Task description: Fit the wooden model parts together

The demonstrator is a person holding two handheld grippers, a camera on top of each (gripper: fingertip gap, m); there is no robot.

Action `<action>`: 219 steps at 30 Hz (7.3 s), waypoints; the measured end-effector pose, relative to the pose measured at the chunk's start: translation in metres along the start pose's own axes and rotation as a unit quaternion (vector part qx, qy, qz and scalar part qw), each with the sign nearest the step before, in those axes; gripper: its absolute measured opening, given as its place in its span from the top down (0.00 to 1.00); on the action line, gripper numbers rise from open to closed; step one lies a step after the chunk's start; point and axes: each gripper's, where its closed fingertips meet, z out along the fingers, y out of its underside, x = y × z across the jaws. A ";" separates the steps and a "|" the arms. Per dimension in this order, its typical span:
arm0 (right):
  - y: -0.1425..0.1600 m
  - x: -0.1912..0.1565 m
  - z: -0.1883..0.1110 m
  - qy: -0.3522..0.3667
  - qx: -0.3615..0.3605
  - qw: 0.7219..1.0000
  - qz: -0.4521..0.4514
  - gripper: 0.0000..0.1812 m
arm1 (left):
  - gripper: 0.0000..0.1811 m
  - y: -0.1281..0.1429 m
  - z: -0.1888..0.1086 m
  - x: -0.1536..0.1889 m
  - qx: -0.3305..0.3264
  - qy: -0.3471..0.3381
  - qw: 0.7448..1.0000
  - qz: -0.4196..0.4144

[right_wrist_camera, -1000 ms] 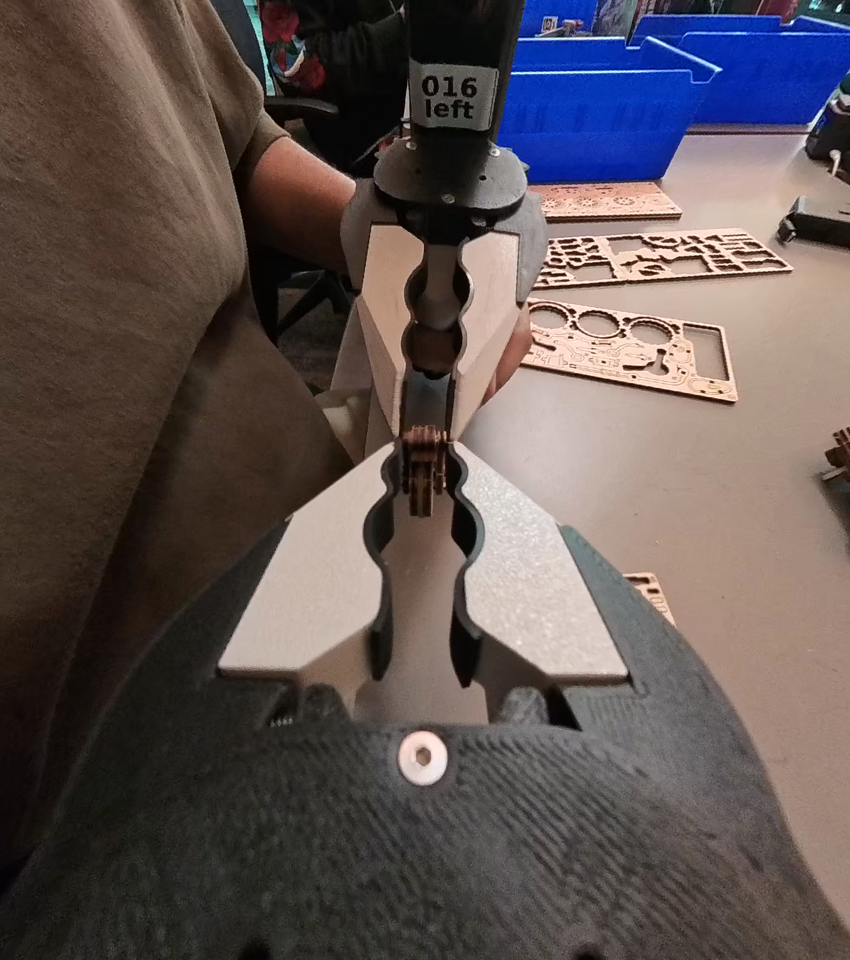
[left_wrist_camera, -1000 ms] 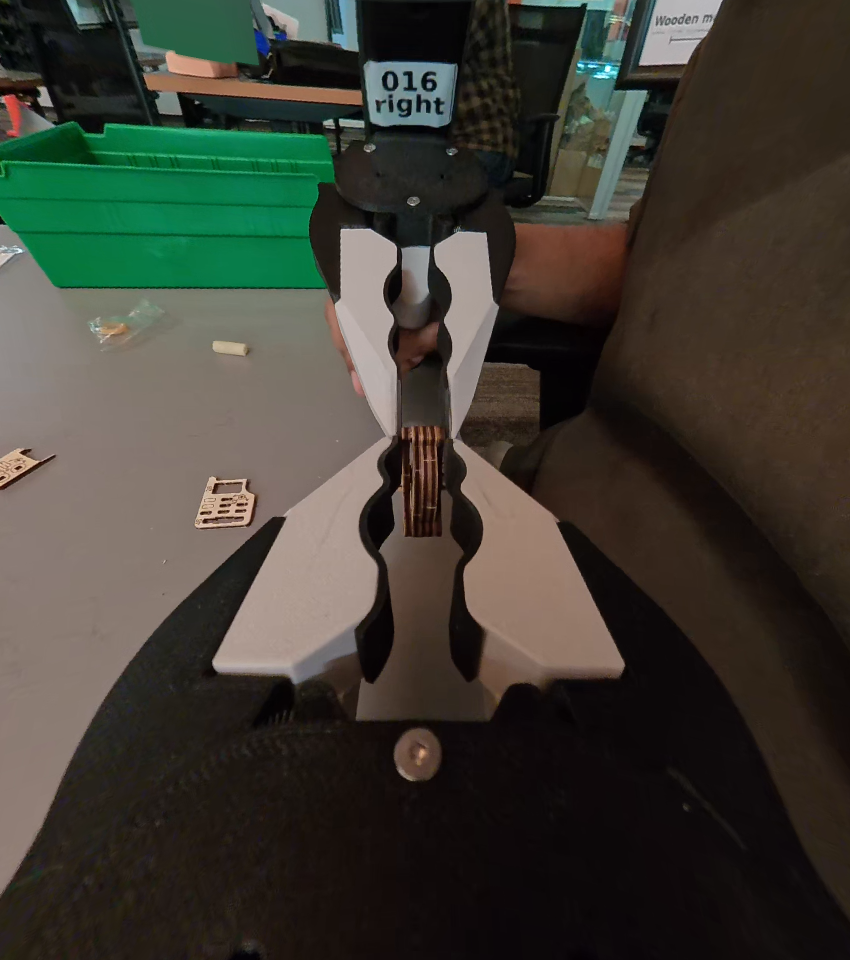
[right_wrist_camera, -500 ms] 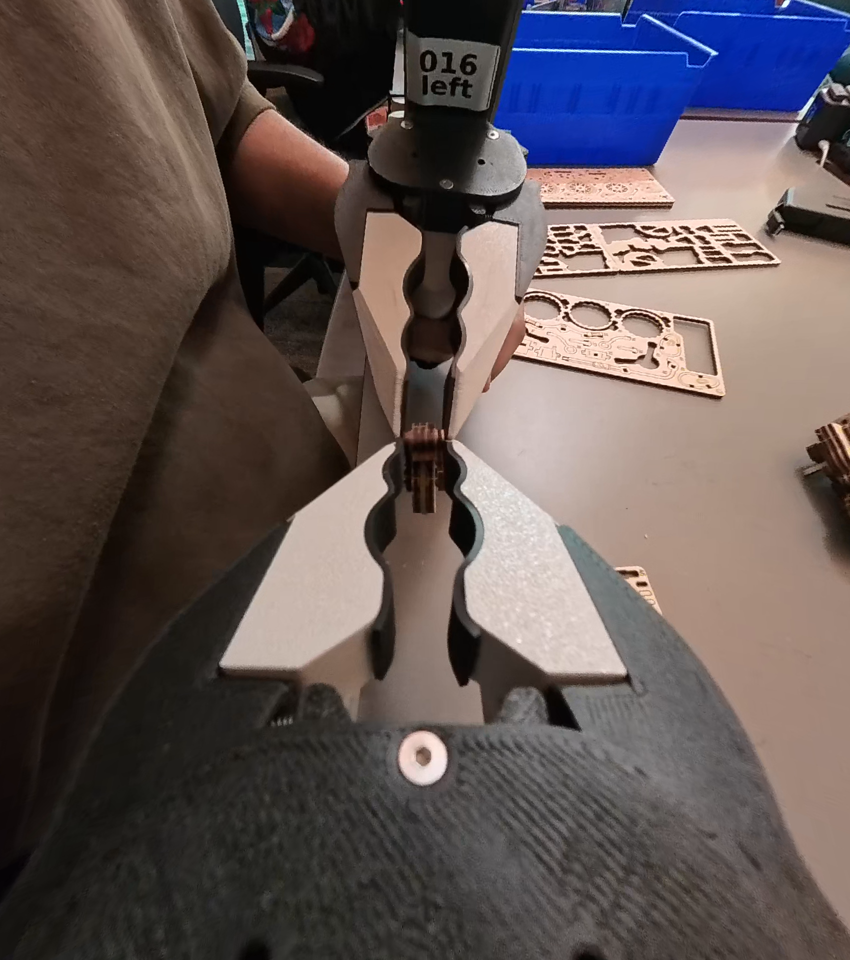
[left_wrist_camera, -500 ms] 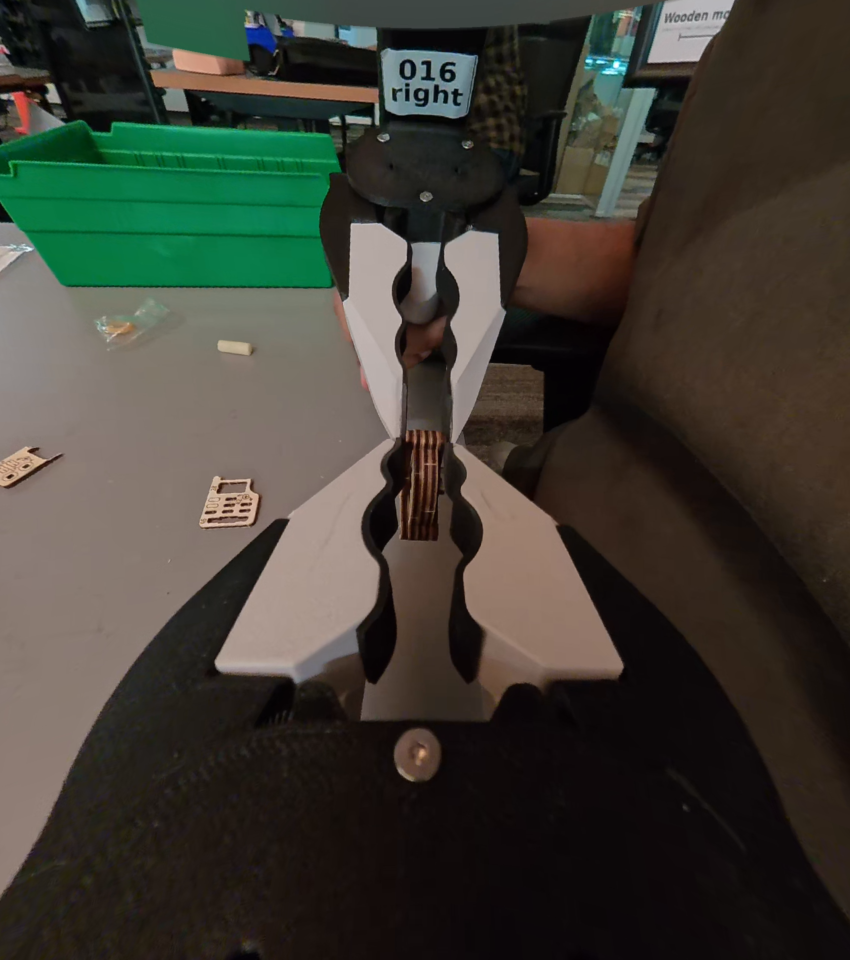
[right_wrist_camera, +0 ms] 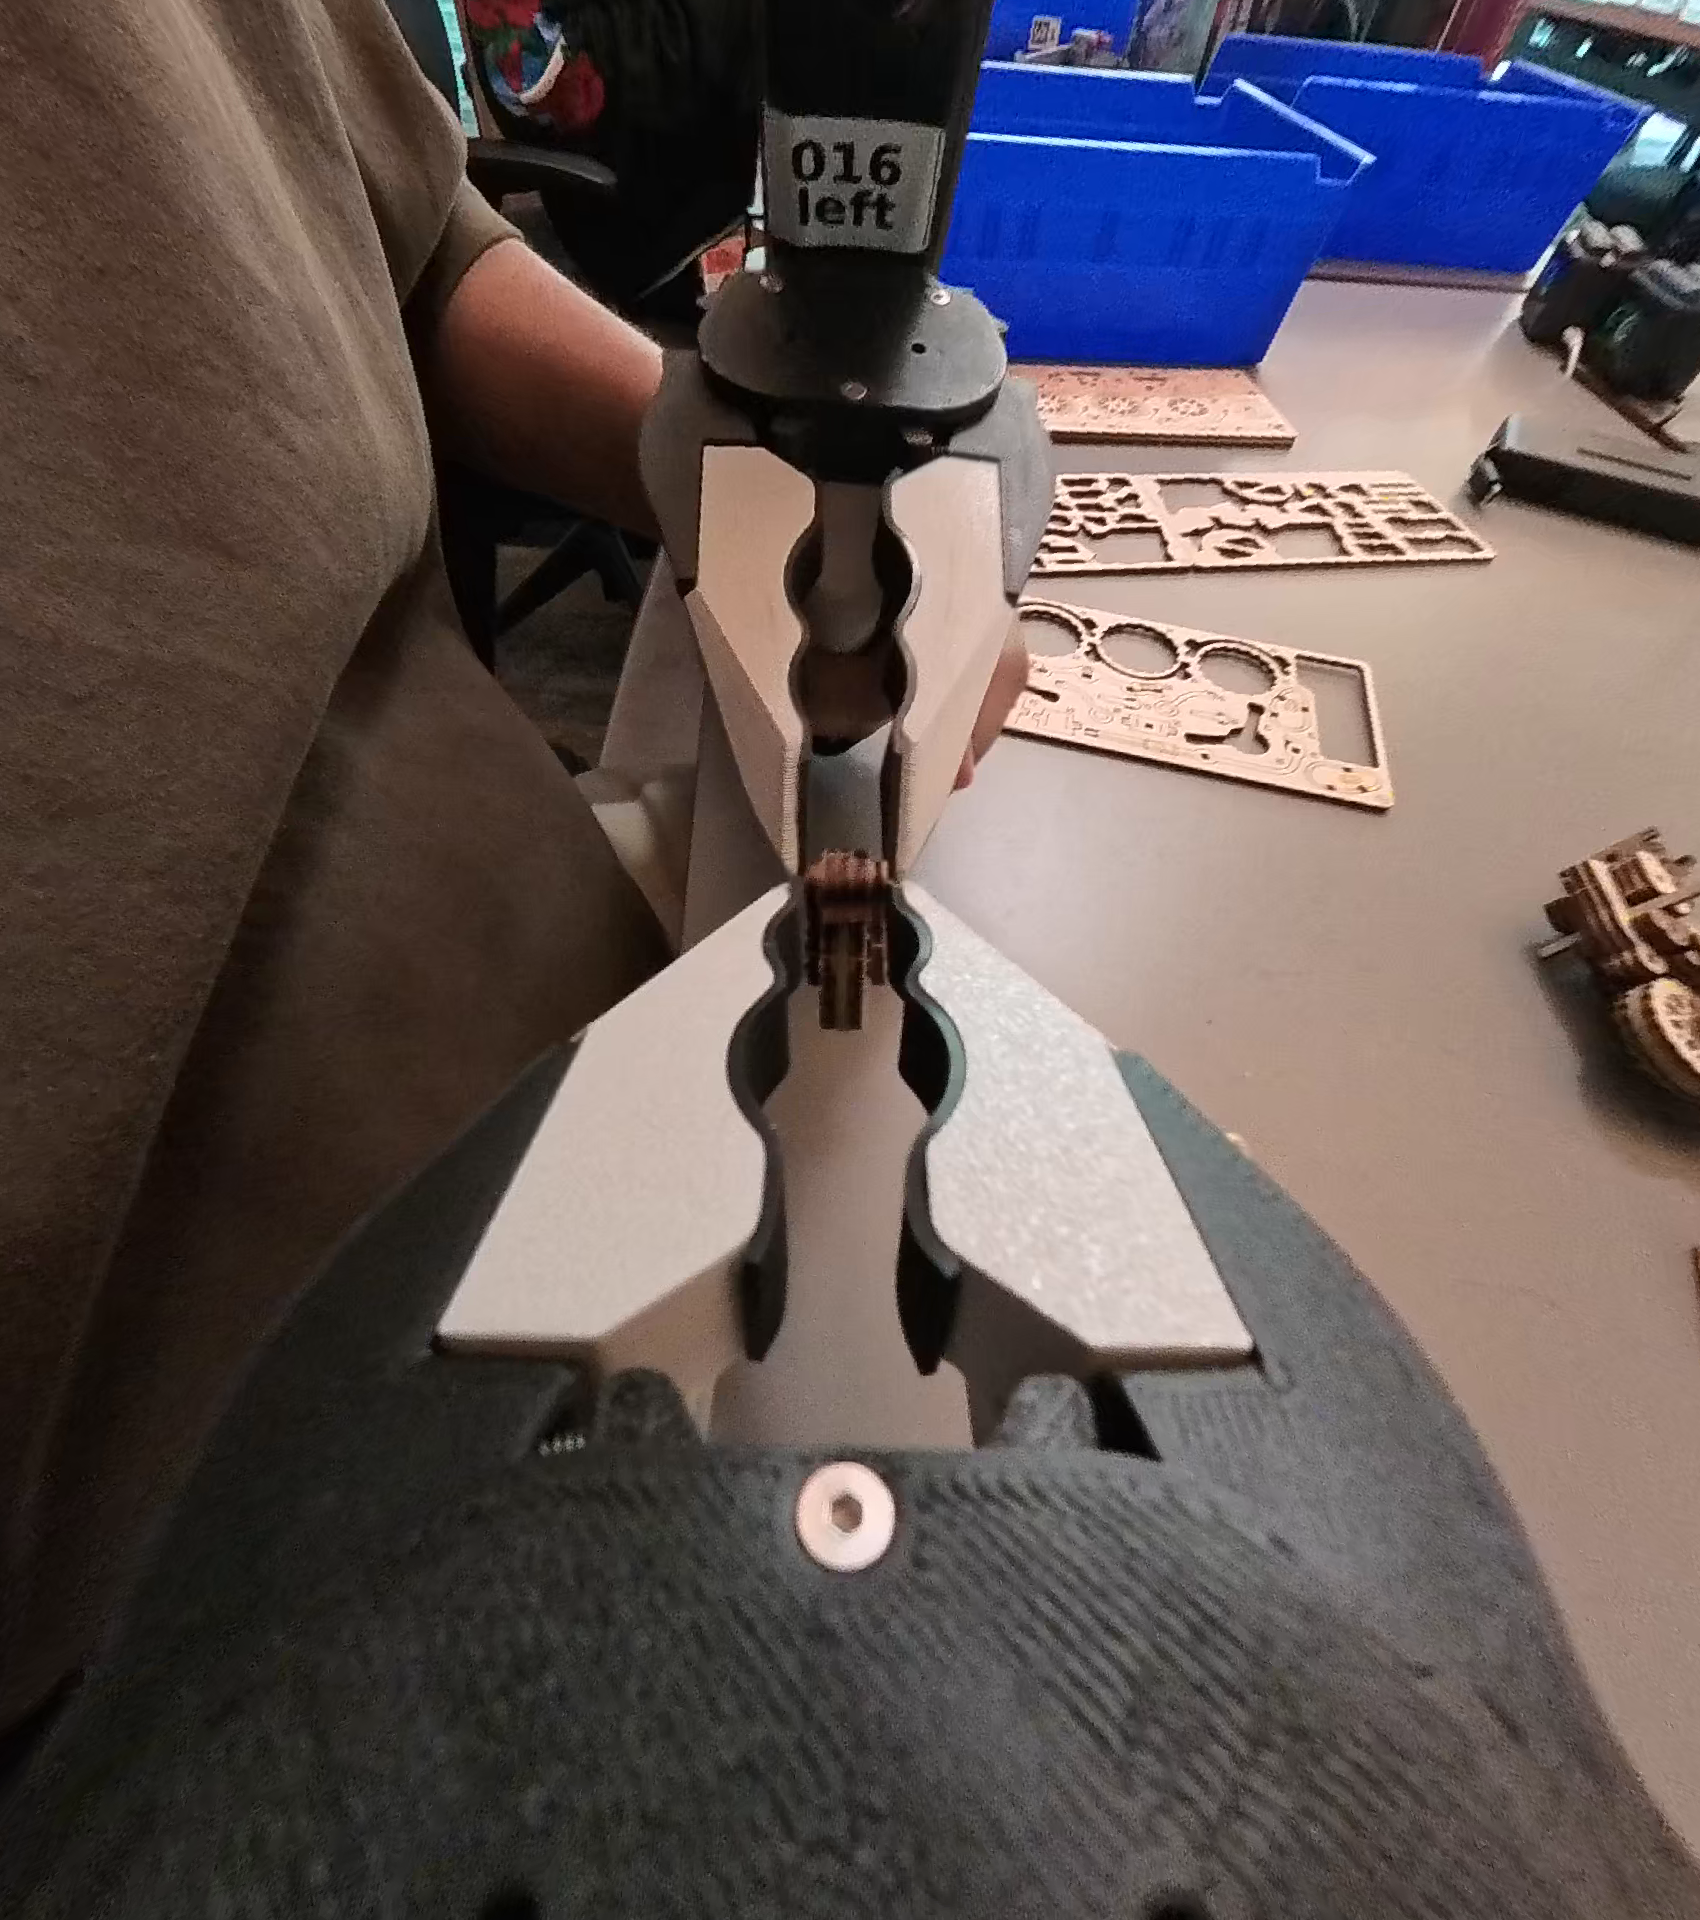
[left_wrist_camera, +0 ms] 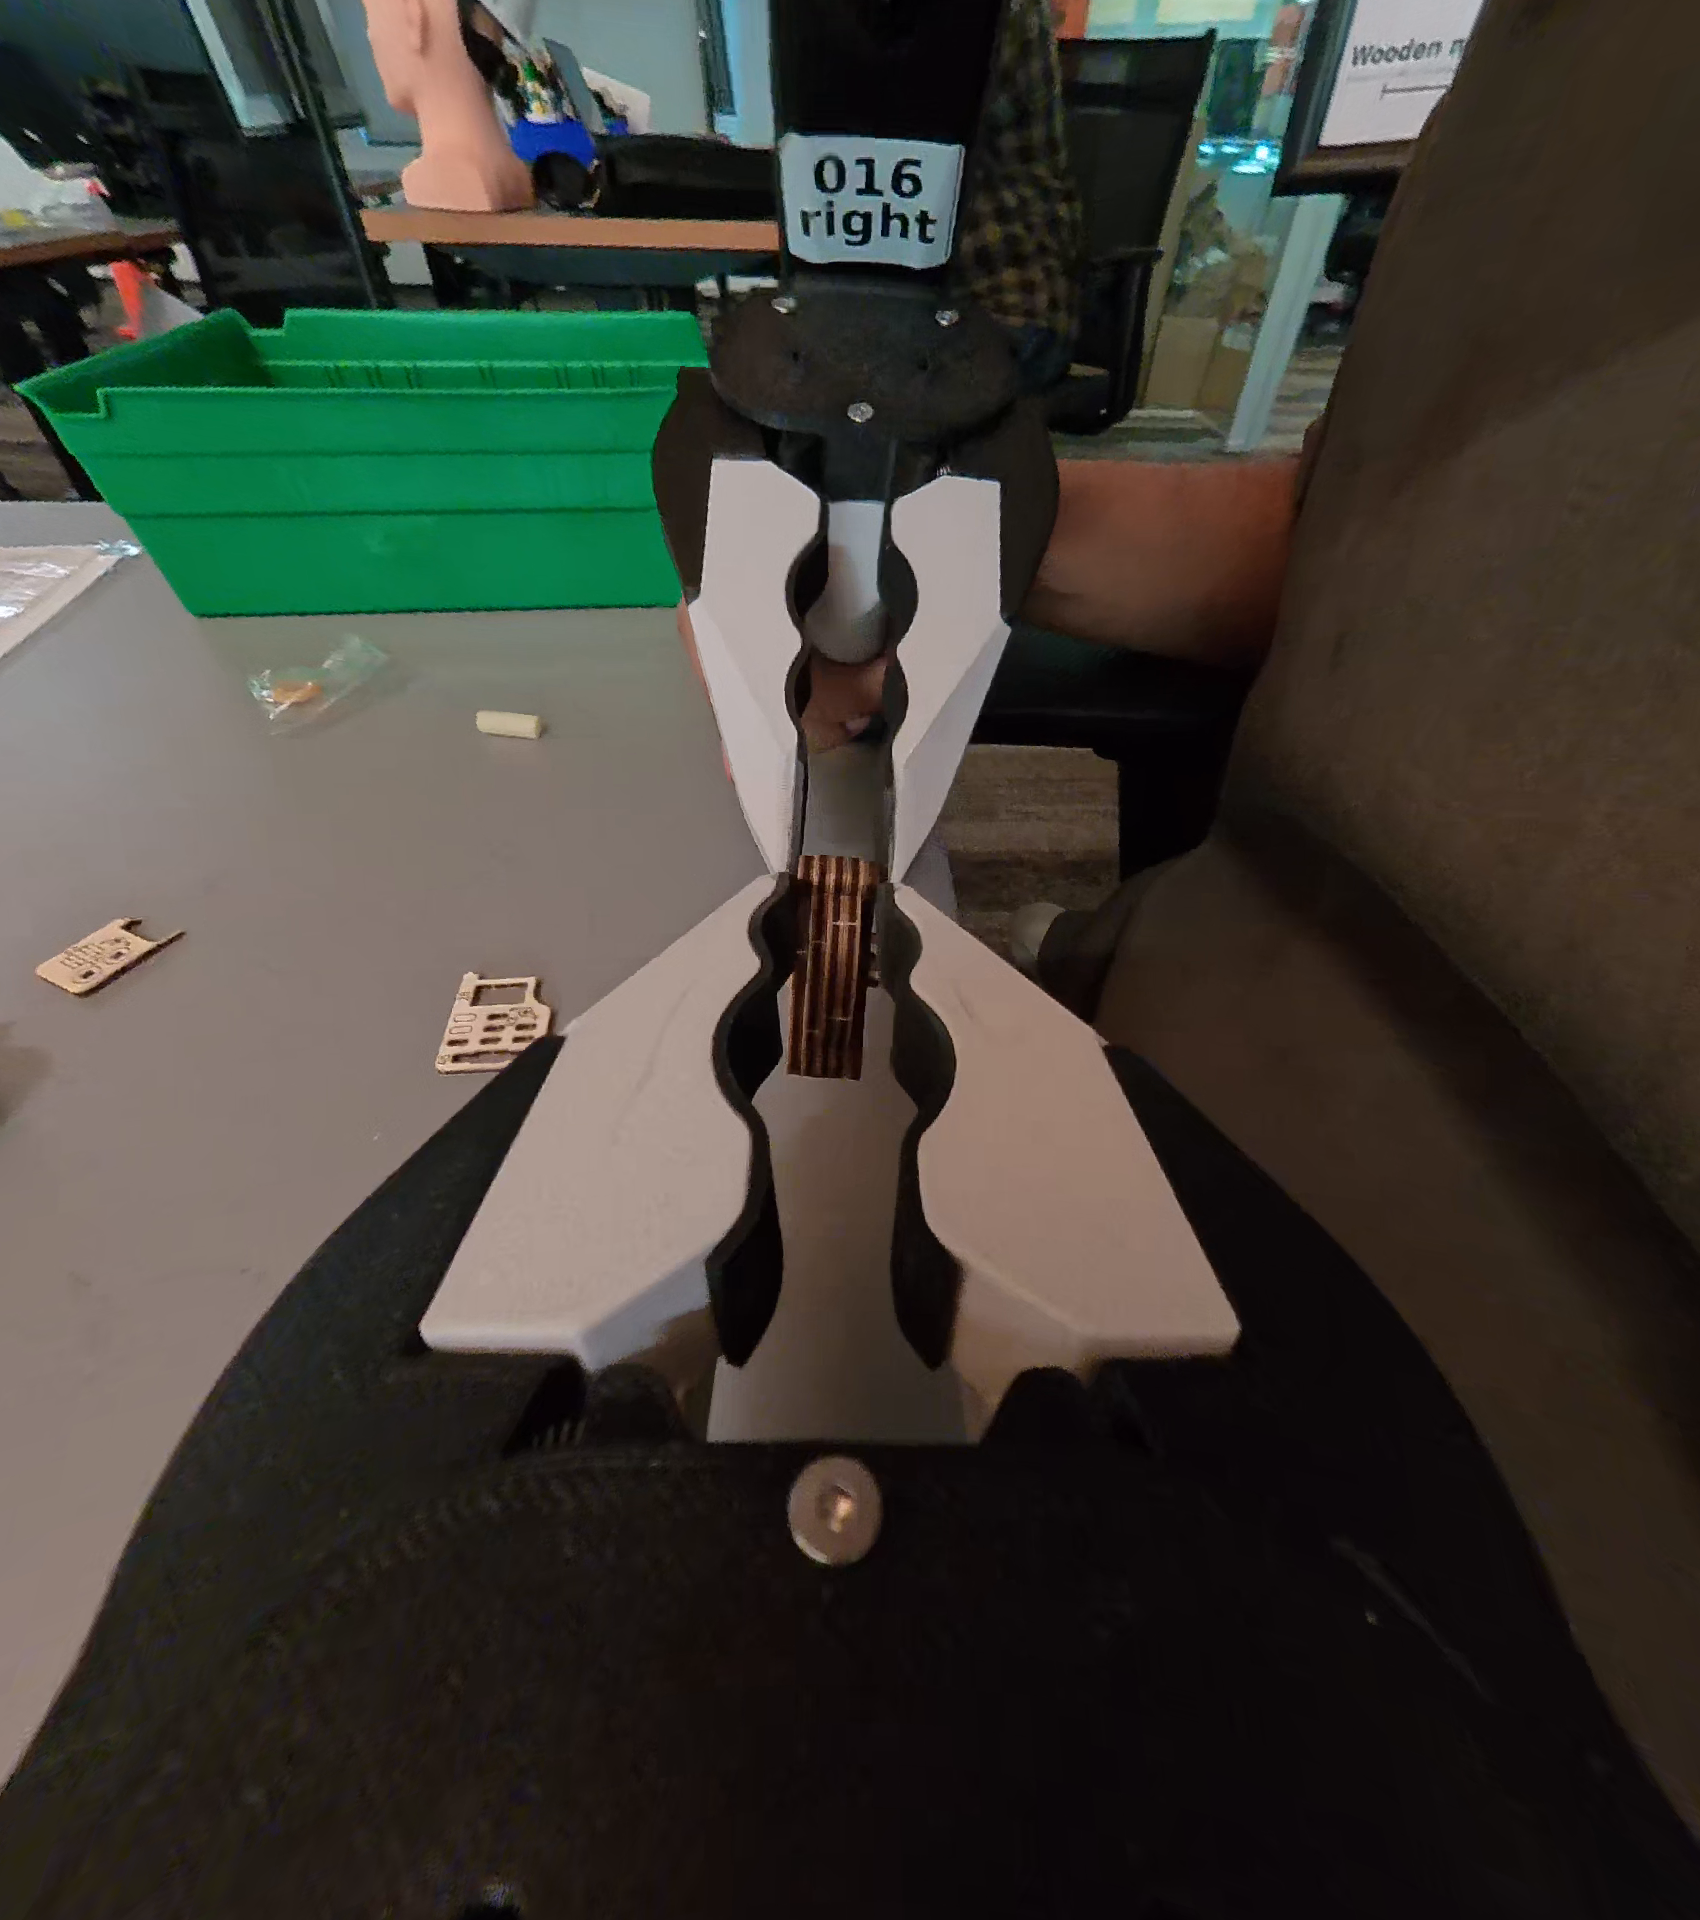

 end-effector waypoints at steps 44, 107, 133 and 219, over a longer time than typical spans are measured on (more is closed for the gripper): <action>0.001 0.018 -0.003 0.066 0.027 0.996 -0.044 0.94 | 0.86 -0.011 -0.011 -0.019 0.057 -0.034 0.997 -0.026; -0.030 0.019 -0.017 0.047 0.153 0.987 0.001 0.92 | 0.92 -0.018 -0.015 -0.018 0.075 -0.035 0.996 -0.018; -0.019 0.019 -0.010 0.042 0.122 0.992 0.006 0.92 | 0.93 -0.021 -0.016 -0.017 0.083 -0.034 0.996 -0.018; -0.005 0.021 -0.001 0.031 0.093 0.994 0.038 0.96 | 0.96 -0.022 -0.017 -0.023 0.106 -0.020 0.991 -0.075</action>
